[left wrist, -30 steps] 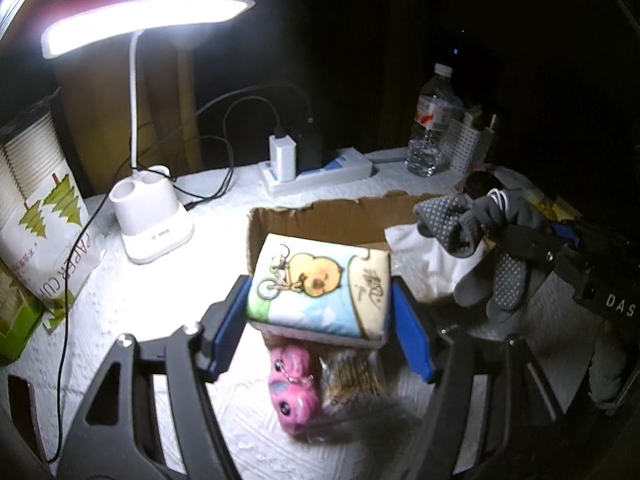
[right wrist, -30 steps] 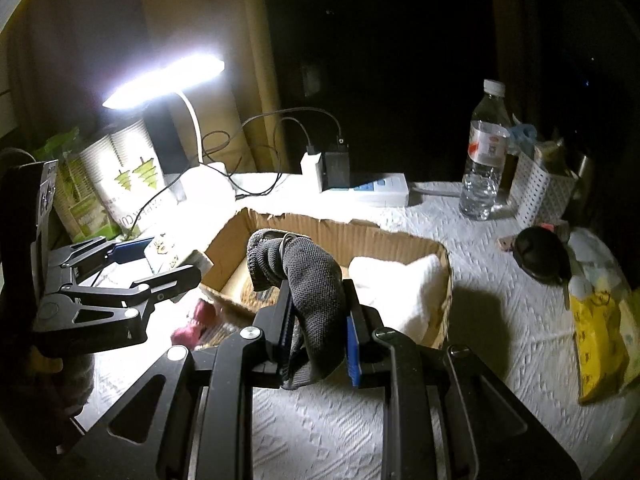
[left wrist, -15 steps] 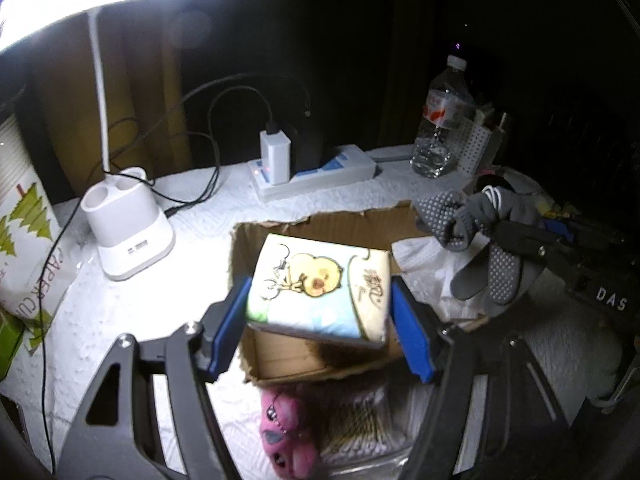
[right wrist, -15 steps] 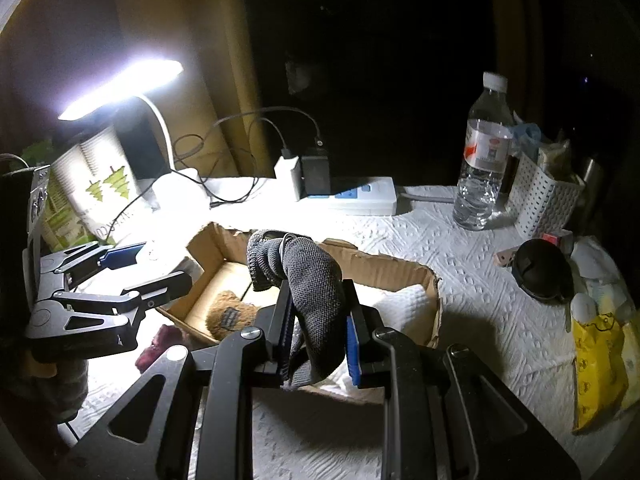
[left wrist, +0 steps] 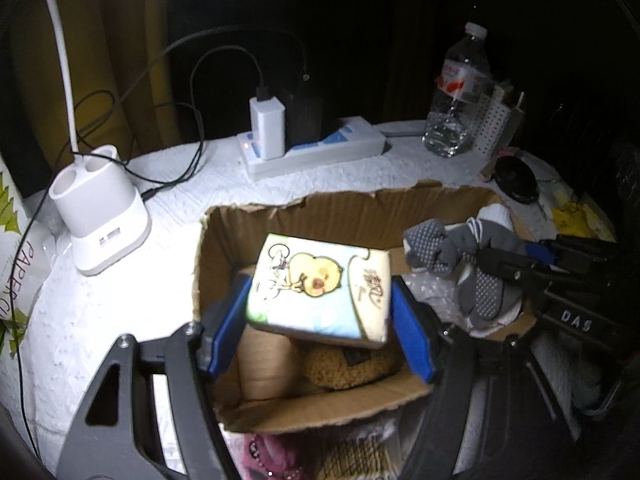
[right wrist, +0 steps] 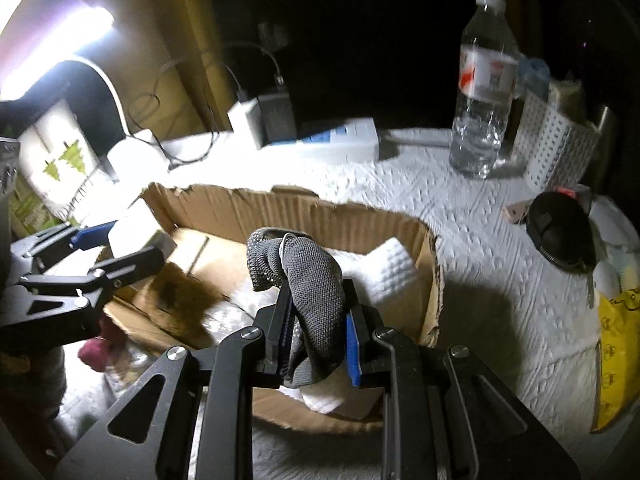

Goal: Organize soft objects
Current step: 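Lower the tissue pack into the box with the left gripper while the right gripper lowers the gray sock in, then open both grippers to release the tissue pack and sock into the box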

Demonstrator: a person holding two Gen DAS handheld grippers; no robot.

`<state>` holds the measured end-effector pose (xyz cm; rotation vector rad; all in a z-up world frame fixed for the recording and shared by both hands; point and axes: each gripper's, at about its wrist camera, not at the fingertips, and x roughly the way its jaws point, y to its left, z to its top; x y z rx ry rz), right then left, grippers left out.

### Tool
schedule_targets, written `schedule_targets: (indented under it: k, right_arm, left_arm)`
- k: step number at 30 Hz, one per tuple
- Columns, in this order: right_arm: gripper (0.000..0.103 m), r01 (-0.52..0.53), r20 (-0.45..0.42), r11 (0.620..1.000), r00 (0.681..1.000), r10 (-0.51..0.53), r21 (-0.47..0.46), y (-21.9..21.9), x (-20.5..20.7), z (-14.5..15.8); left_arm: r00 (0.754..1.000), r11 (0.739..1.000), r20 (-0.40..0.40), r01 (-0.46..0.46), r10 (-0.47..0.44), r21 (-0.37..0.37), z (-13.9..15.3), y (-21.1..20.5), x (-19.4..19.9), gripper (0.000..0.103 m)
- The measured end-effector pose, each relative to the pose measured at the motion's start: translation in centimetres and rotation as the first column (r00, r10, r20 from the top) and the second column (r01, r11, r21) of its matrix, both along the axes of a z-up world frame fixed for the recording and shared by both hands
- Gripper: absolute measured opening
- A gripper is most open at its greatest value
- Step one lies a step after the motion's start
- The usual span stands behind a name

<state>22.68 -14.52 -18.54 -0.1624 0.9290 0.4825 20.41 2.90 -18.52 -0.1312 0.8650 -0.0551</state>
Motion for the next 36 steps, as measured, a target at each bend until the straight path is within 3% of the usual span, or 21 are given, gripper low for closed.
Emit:
schedule_targets:
  k: [11, 18, 25, 36]
  right_arm:
    - [0.024, -0.03, -0.041, 0.994, 0.999, 0.026, -0.101, 2.2, 0.6, -2.5]
    - [0.025, -0.01, -0.042, 0.997, 0.999, 0.007, -0.073, 1.7, 1.1, -2.0]
    - [0.044, 0.017, -0.005, 0.999, 1.0, -0.017, -0.028, 0.8, 0.7, -0.4]
    - [0.045, 0.037, 0.03, 0.999, 0.999, -0.036, -0.016, 0.3, -0.8, 1.9]
  left_arm:
    - [0.999, 1.0, -0.049, -0.001, 0.0, -0.003, -1.6, -0.3, 1.8, 0.07]
    - [0.999, 1.0, -0.053, -0.002, 0.001, -0.016, -1.6, -0.4, 2.2, 0.07]
    - [1.0, 1.0, -0.027, 0.006, -0.007, -0.022, -0.6, -0.6, 1.7, 0.072]
    - [1.0, 1.0, 0.017, -0.005, 0.005, -0.011, 1.3, -0.2, -0.6, 0.072]
